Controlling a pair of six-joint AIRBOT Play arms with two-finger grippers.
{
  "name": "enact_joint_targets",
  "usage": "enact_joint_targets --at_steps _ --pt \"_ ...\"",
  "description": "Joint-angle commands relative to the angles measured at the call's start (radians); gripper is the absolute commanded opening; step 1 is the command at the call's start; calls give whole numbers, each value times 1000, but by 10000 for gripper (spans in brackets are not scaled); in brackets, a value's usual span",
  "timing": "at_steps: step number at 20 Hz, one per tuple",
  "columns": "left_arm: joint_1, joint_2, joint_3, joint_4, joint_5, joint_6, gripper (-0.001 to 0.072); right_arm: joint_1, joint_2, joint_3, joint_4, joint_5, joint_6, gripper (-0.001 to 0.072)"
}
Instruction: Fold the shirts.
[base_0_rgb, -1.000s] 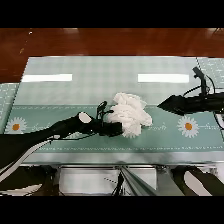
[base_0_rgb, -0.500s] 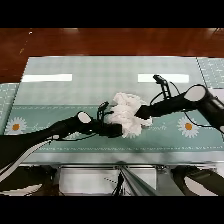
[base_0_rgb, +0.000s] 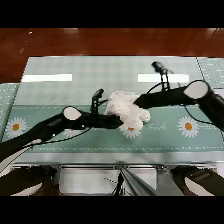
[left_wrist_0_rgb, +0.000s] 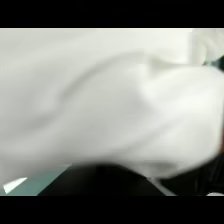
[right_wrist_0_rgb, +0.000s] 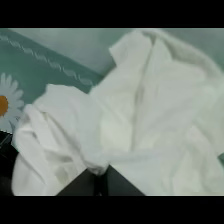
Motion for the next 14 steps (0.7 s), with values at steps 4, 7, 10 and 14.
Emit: enact_joint_targets --at_steps 4,7,10,14 --pt "164 419 75 0 25 228 15 -11 290 262 -386 -27 111 44" --pt "274 603 165 8 64 238 15 -11 355 364 -502 -32 189 44" --pt "380 733 260 11 119 239 16 -11 388 459 -507 -53 244 44" --pt "504 835 389 93 163 241 15 -11 397 598 -507 -86 309 44"
